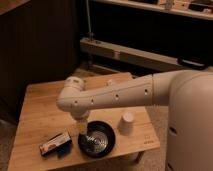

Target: Pick up the ceramic cup

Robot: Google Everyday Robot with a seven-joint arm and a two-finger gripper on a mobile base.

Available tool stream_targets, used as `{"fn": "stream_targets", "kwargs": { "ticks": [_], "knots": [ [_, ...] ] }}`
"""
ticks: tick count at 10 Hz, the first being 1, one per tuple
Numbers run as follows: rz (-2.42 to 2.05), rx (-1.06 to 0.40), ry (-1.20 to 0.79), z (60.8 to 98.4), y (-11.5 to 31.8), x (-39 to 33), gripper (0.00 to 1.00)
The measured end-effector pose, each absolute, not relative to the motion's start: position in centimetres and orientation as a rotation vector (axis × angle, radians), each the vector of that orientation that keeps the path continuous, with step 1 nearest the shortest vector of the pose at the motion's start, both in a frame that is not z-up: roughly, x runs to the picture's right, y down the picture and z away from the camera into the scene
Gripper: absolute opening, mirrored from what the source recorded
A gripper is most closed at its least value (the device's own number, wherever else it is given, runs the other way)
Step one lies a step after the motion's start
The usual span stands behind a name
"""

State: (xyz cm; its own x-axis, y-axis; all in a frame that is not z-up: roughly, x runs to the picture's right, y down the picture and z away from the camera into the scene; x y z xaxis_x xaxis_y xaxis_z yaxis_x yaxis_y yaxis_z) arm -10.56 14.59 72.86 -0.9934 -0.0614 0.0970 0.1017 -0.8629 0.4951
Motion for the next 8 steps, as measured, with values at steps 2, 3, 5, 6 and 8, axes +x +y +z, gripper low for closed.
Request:
{"fn": "stream_targets", "kwargs": {
  "ticks": [2, 3, 5, 6, 8],
  "knots": [
    [-2.951, -0.119, -0.790, 72.9, 14.6, -10.6, 0.80],
    [-2.951, -0.119, -0.791, 72.9, 14.6, -10.6, 0.80],
    [-2.949, -0.124, -0.788, 72.9, 14.5, -10.4, 0.80],
    [-2.943, -0.134, -0.773, 72.9, 14.3, -10.2, 0.80],
    [-2.874, -0.174, -0.706, 72.6, 12.9, -7.6, 0.80]
  ]
}}
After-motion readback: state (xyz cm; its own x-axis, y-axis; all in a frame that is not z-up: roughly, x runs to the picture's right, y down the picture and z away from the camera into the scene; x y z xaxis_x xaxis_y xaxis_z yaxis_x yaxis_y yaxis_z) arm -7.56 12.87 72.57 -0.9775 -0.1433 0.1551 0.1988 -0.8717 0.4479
